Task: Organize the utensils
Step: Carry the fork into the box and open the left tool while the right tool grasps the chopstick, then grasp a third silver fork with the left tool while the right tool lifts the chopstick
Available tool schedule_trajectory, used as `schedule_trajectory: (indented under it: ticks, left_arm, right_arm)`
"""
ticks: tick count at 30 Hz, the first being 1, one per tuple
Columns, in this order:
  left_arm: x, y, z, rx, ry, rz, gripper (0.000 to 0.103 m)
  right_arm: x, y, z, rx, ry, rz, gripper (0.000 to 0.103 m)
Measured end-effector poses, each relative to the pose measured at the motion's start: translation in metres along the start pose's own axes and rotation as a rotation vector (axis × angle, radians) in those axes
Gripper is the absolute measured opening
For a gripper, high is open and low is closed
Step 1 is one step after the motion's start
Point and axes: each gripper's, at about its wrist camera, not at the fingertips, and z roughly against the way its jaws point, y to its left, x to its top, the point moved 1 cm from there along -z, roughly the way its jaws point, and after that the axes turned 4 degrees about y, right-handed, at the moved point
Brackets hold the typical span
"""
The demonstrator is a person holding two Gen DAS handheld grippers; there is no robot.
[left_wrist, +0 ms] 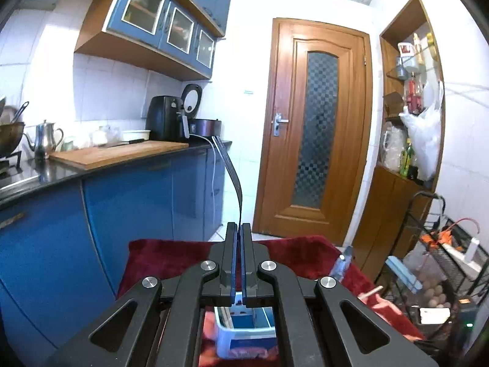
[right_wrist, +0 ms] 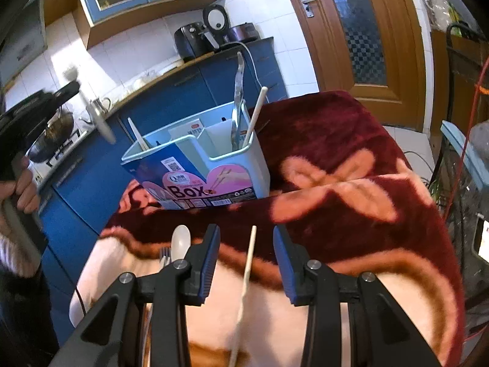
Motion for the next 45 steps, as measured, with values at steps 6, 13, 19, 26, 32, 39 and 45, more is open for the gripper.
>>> schedule_trajectory:
  ticks: [6,13,19,26,32,39,45]
  left_arm:
    - [-0.018,-0.005,-0.04,0.034,0.043,-0.025,0.001]
    - [-0.043,0.008,-0.067,0.039,0.115,0.011,0.001]
    - [-0.054,0.012,-0.075,0.041,0.159,0.001,0.001]
    - [-0.066,0.011,-0.086,0.034,0.22,0.005,0.002]
    - [-0.073,0.008,-0.09,0.009,0.281,-0.007,0.002]
    - [-0.071,0.003,-0.066,0.006,0.282,-0.048,0.032]
    - [-0.069,0.007,-0.036,-0.026,0.292,-0.017,0.034]
  right_arm:
    - [0.008,0.004,-0.026,-0.062,0.177,0.087,0.04]
    - [0.005,0.014,-0.055,-0.075,0.319,0.138,0.04]
    - [0.003,0.014,-0.072,-0.078,0.37,0.121,0.03]
    - [0.005,0.001,-0.069,-0.071,0.355,0.09,0.009]
    - [0.006,-0.001,-0.062,-0.028,0.302,0.055,0.006]
    - [0.012,0.0,-0.044,0.02,0.213,0.021,0.006]
    - [0.016,0.005,-0.025,0.054,0.125,0.016,0.006]
